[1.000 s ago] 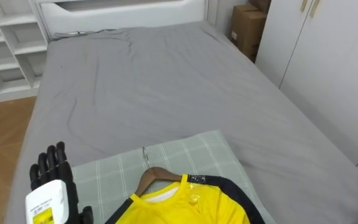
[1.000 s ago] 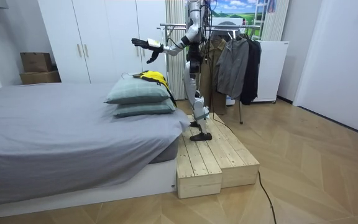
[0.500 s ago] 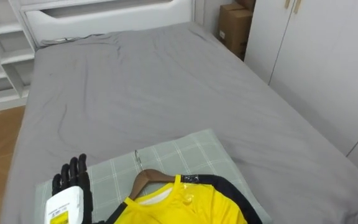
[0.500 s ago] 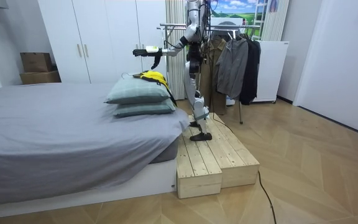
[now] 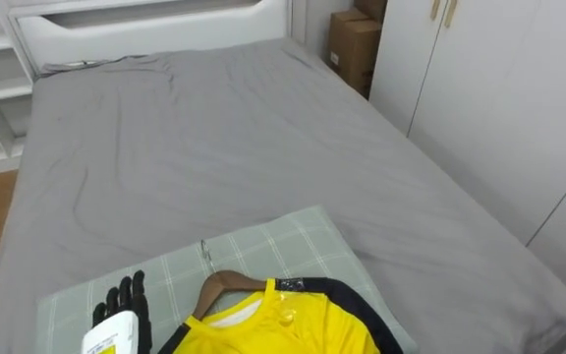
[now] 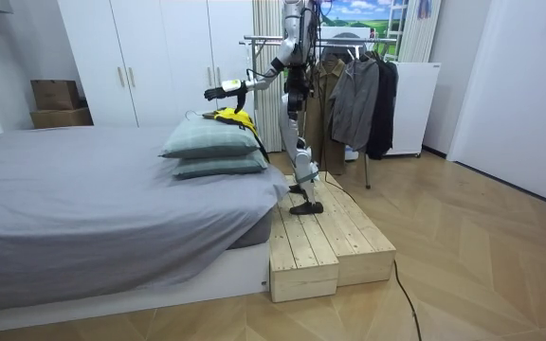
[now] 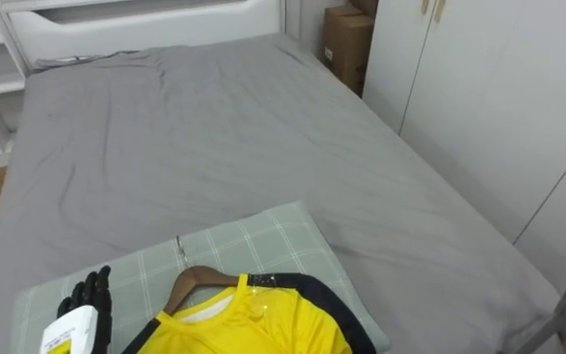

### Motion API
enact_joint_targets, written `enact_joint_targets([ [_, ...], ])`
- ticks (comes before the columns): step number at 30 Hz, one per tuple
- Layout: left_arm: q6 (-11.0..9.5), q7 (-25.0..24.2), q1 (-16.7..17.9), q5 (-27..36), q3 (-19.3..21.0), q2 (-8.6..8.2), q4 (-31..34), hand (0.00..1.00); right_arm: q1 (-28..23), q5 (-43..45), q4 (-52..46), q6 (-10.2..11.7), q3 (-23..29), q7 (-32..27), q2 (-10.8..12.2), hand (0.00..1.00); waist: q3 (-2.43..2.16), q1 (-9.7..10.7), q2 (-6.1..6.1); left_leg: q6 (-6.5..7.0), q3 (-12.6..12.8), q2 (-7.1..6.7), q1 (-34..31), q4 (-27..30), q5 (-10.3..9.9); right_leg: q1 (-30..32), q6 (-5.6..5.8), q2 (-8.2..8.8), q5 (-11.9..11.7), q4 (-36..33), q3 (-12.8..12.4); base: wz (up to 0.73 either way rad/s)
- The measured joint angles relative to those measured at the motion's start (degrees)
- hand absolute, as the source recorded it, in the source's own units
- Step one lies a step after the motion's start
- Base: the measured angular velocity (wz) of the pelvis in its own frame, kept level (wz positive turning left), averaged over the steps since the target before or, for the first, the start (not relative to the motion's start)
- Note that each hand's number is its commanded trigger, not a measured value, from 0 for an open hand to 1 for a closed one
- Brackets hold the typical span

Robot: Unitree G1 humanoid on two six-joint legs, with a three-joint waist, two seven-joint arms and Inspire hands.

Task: Hang clothes

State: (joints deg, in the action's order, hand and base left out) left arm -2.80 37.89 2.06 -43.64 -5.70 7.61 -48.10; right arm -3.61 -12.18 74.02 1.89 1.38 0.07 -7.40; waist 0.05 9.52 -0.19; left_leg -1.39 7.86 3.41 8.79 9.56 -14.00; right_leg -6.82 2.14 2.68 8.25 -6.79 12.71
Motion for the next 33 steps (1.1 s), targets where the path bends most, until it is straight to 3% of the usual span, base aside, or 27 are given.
enact_joint_targets([
  [6, 0.1, -3.2, -0.1, 3.1, 0.1, -0.05, -3.9, 0.00, 0.0, 0.1, -0.1, 0.0, 0.0, 0.9, 0.0, 0.00, 0.03, -0.1, -0.10, 0.00, 0.2, 0.01, -0.1, 0.0, 0.0, 0.3, 0.00, -0.01, 0.0, 0.0, -0.3, 0.00],
  [22, 0.4, -7.4, -3.0, 6.3, 1.2, -0.04, -4.0, 0.00, -0.5, 1.3, -0.6, 0.0, 2.0, 2.0, 0.0, 0.00, 0.02, 0.1, -0.04, 0.00, 1.6, 0.04, 0.0, 0.0, 0.0, 1.3, 0.00, -0.04, 0.0, -0.9, -1.7, -0.04],
  [33, 0.5, -8.6, -4.7, 6.9, 1.2, -0.09, -4.0, 0.00, -0.8, 3.8, -0.9, 0.1, 4.9, 1.2, 0.0, 0.00, 0.07, 2.2, 1.33, 0.00, 3.0, 0.30, 0.8, -0.1, 0.0, 1.3, -0.07, -0.39, -0.1, -1.3, -3.2, -0.07],
])
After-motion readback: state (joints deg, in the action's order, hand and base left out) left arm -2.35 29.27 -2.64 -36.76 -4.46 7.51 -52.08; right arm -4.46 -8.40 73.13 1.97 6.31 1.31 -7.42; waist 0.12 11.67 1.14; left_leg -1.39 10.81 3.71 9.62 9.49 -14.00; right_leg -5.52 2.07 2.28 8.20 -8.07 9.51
